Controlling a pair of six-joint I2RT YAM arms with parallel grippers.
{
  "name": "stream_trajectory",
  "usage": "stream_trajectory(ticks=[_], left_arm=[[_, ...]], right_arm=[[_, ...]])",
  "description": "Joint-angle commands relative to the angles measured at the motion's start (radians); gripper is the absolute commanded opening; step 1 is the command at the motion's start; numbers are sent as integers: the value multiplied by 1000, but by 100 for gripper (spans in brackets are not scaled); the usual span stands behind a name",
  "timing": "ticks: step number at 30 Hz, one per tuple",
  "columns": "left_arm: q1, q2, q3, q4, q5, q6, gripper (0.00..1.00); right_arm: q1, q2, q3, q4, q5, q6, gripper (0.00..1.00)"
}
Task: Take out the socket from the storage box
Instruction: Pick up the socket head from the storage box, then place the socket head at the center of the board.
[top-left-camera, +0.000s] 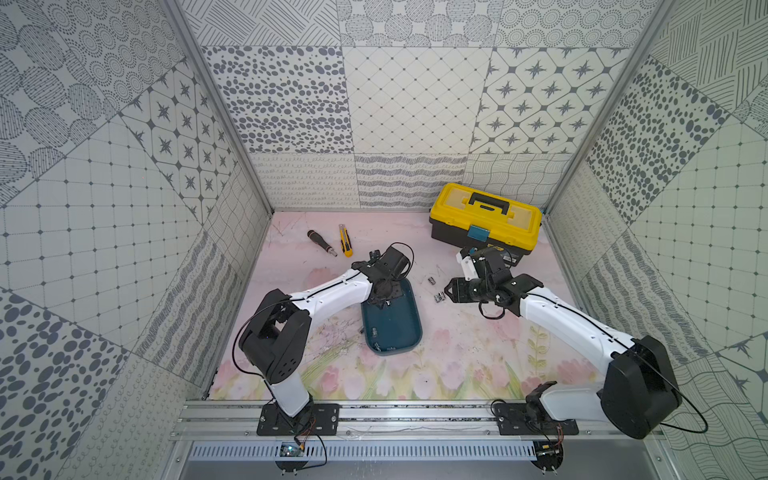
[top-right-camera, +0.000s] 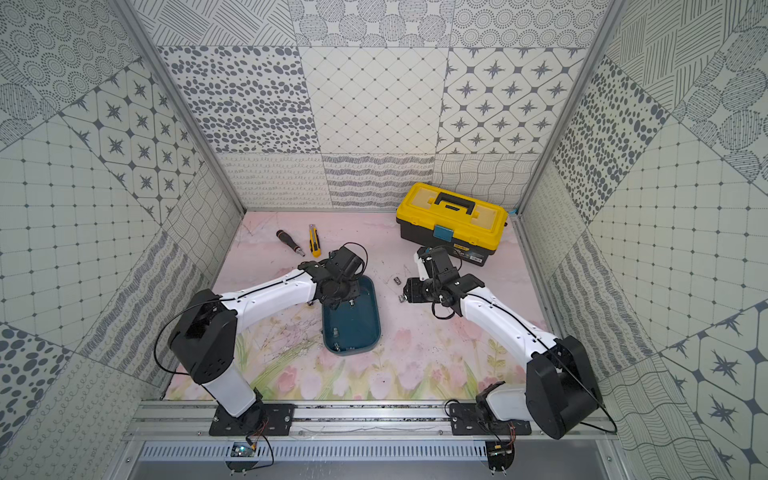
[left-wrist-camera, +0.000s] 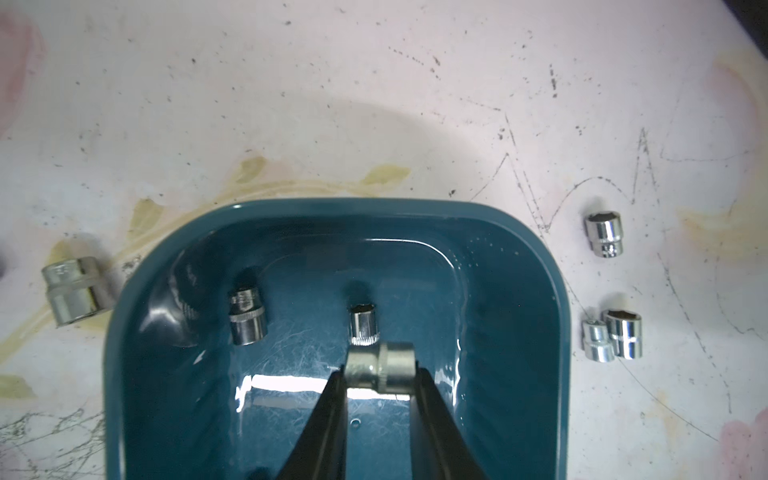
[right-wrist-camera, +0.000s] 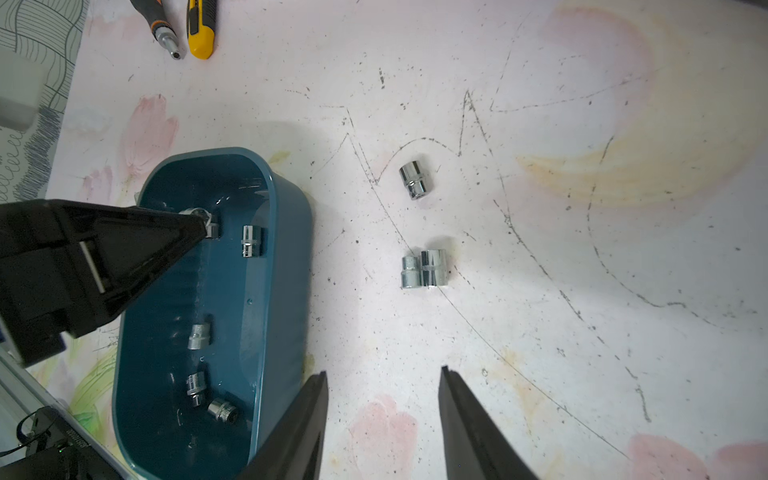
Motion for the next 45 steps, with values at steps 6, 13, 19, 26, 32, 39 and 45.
stream_trajectory(ticks=[6,13,19,26,32,39,45], left_arm=[[15,-30,-6,-38,59,52,13],[60,-84,14,-85,61,63,14],[162,-145,4,-111,64,81,15],[311,-143,-43,-61,95,66,17],[383,-46,-64,19,116,36,17],[427,81,-46,67,139,26,17],[442,147,-20,71,137,40,18]], right_arm=[[-4,-27,-14,51,-18,17,48],[-4,-28,-19,55,-21,18,49],[-4,-24,-18,61,-24,20,49],[-3,-22,-18,66,-31,28,49],[-3,-11,-18,74,-43,32,49],[-4,-9,-19,78,-43,34,49],[-4,5,-19,85,-51,36,49]])
